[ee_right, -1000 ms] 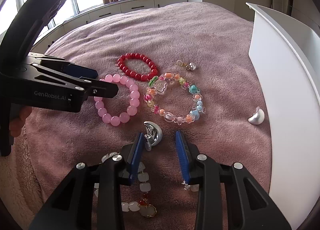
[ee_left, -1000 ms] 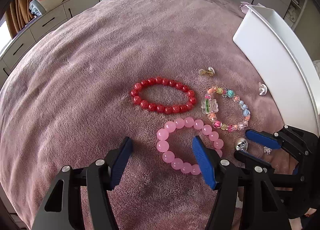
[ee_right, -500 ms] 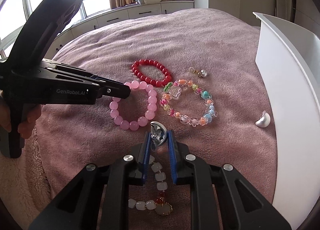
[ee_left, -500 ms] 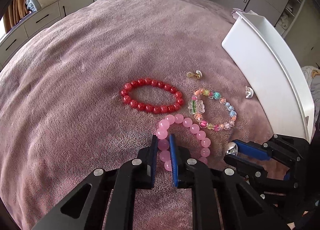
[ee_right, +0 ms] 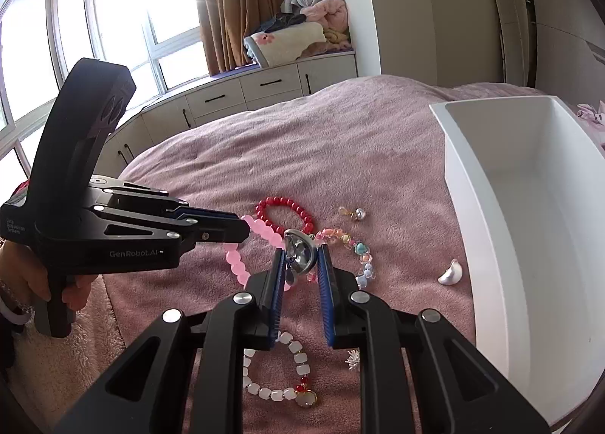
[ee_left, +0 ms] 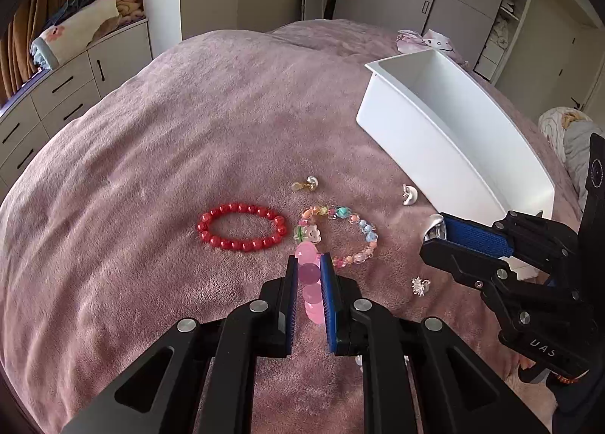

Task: Organize jewelry
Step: 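Carry the pink bracelet and silver charm over the white box and open both tools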

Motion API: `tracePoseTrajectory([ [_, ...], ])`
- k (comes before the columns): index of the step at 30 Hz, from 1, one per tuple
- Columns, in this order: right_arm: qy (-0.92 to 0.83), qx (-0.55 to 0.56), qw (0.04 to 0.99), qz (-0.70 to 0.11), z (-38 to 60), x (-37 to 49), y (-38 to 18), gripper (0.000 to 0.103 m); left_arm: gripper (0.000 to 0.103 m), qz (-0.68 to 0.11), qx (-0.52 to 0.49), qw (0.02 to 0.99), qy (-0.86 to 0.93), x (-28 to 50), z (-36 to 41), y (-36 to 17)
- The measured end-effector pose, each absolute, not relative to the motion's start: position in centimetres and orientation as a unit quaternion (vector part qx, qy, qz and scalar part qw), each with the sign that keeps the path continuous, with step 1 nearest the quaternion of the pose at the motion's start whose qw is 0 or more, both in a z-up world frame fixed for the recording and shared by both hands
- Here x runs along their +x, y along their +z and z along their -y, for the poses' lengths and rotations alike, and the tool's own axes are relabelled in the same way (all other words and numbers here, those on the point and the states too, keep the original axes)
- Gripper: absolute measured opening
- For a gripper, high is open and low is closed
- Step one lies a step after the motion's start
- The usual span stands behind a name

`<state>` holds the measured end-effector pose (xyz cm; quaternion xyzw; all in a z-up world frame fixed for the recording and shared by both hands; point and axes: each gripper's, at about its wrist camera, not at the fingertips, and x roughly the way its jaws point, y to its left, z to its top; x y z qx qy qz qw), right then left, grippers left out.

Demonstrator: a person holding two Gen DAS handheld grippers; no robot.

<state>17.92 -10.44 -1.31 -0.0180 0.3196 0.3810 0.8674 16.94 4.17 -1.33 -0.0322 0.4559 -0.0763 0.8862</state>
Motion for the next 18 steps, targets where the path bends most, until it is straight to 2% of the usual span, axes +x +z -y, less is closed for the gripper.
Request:
tracePoseTrajectory([
  [9,0.363,0.031,0.896,-0.253,16.2,17.9,3.8,0.018,0.017,-0.42,-0.022,0.9,-0.112,18.1,-0.7,5.1],
  [18,0.292,0.103,0.92,-0.241,24.6,19.8,5.7,0.018,0.017,-0.391,0.017,0.908,-0.152,20.5,4.4,10.6],
])
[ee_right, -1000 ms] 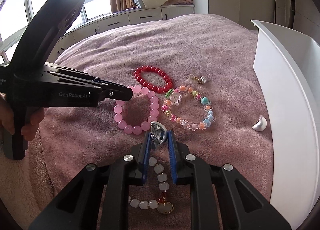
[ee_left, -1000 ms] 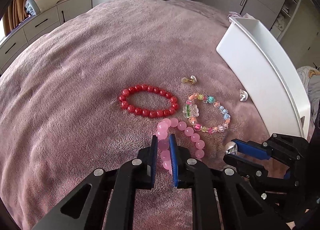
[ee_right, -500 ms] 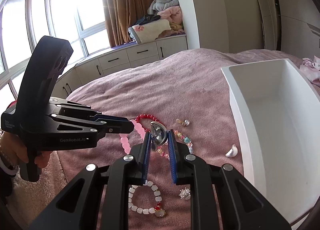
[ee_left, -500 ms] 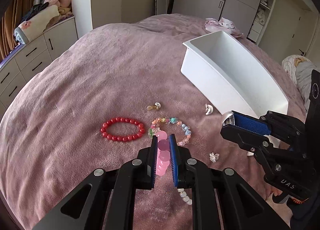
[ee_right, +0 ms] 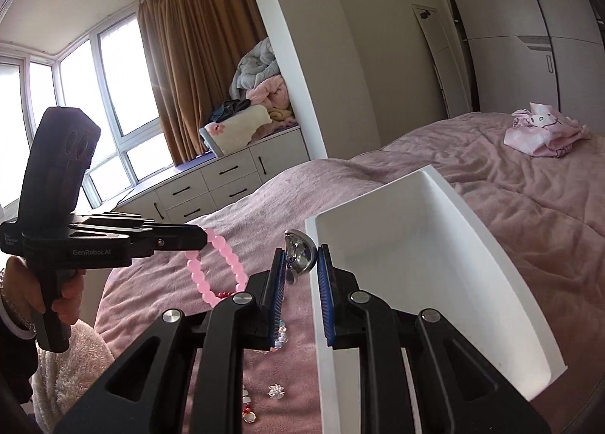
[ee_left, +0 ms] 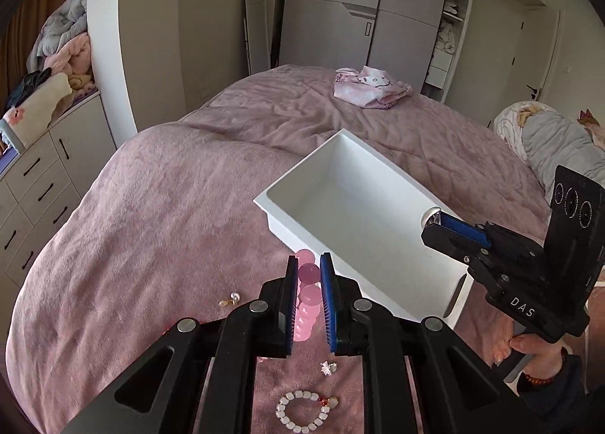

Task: Organize jewelry
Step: 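Carry the pink bracelet and silver charm over the white box and open both tools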

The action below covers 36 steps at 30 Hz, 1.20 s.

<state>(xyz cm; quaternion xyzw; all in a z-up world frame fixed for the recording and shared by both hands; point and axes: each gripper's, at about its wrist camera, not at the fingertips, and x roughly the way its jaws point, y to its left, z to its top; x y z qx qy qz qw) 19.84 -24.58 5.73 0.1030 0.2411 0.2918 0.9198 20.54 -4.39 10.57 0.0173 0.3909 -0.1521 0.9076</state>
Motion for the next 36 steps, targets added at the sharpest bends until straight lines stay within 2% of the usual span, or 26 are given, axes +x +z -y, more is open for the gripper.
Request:
tracePoseTrajectory([
  [7,0.232,0.104,0.927,-0.276,26.8,21.5,4.9,0.018,0.017,-0.389,0.031,0.904,-0.174,23.7,8.1,12.0],
  [16,0.18,0.097,0.913,-0.352,27.4,24.5,1.2,0.018,0.017,-0.421,0.031,0.887,-0.187,29.1,12.6,10.2],
  [25,0.164,0.082,0.903,-0.388,26.2,26.1,-2.0,0.018,0.017,-0.476,0.026,0.862,-0.173,35.1,15.6,4.6],
  [36,0.137,0.037,0.897,-0.418,24.7,27.2,-4.3,0.018,0.018,-0.505,0.064,0.847,-0.154,37.9,16.5,-1.2],
])
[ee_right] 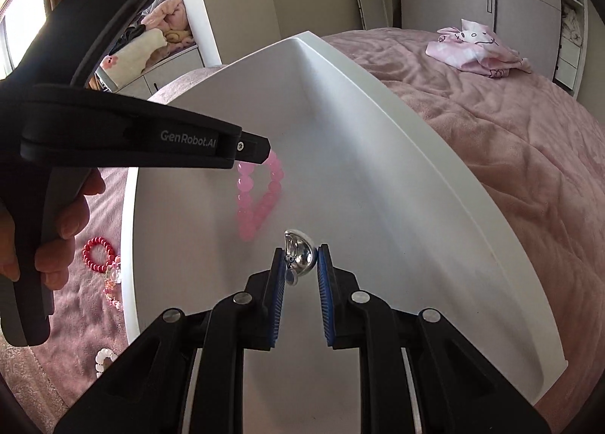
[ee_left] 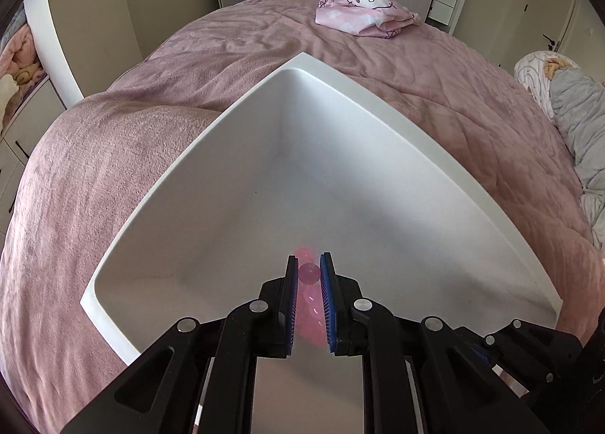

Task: Organize jewelry
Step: 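Carry the pink bracelet and silver charm over the white box and open both tools, then move both open tools back toward the remaining bracelets on the bed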

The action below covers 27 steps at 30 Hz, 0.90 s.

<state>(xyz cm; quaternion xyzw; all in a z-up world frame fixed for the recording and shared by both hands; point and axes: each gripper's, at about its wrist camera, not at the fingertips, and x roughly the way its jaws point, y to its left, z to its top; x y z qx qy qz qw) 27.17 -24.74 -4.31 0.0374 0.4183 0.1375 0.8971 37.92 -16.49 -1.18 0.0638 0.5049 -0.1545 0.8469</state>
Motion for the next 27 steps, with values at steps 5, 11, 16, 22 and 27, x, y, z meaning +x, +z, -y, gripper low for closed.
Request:
tracePoseTrajectory([
  [5,0.135,0.035,0.898,-0.418,24.6,27.2,-4.4,0.019,0.04,-0.499,0.056,0.853,-0.143,38.6,15.7,-1.7],
  [11,0.13,0.029,0.903,-0.408,24.5,26.8,-3.8,0.042,0.054,-0.48,0.042,0.864,-0.146,37.9,14.3,-0.5],
  [16,0.129,0.033,0.915,-0.381,24.7,26.0,-2.1,0.051,0.065,-0.451,0.053,0.879,-0.145,36.5,13.7,2.0],
  [22,0.138,0.046,0.93,-0.336,25.3,24.9,0.0,0.052,0.089,-0.386,0.054,0.911,-0.132,33.4,12.2,6.7],
  [27,0.147,0.038,0.943,-0.295,24.7,23.6,1.8,0.053,0.093,-0.322,0.083,0.938,-0.103,30.0,10.8,10.6],
])
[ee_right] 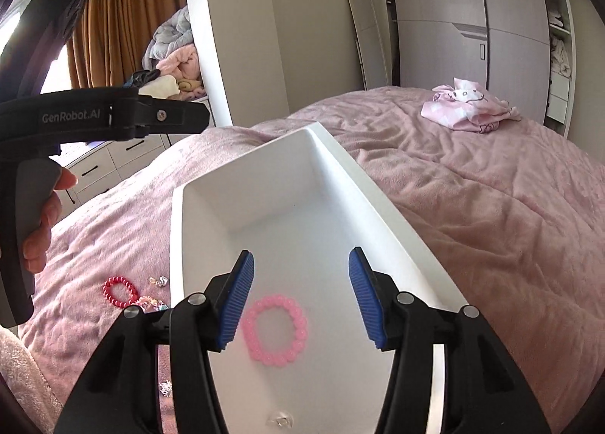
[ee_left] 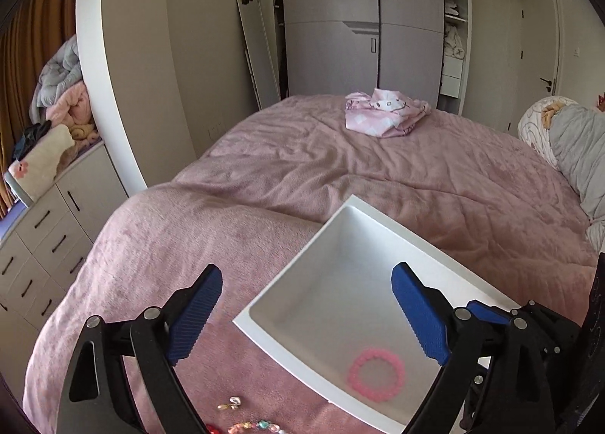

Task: Organize jewelry
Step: 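Move both open tools back toward the remaining bracelets on the bed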

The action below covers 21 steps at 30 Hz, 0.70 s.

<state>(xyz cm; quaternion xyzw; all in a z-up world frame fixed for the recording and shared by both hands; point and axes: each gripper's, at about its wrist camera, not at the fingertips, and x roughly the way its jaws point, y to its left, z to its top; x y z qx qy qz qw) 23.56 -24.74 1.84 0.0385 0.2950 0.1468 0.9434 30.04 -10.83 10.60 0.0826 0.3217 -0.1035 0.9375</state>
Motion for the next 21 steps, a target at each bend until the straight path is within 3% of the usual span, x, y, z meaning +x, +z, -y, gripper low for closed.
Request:
tracePoseTrajectory([
  [9,0.188,0.013,0.956,-0.226,22.7,20.8,4.4,0.066,0.093,-0.291,0.044,0.95,-0.105,24.0,5.7,13.7],
  [12,0.207,0.0,0.956,-0.209,21.6,20.0,4.8,0.085,0.094,-0.292,0.032,0.952,-0.085,22.4,3.5,13.8],
  [16,0.227,-0.023,0.954,-0.194,19.8,19.1,5.1,0.093,0.099,-0.285,0.035,0.957,-0.05,20.5,1.0,13.9],
  [21,0.259,-0.029,0.949,-0.179,17.9,17.7,5.4,0.097,0.099,-0.299,0.042,0.953,-0.017,18.9,-1.5,13.0],
])
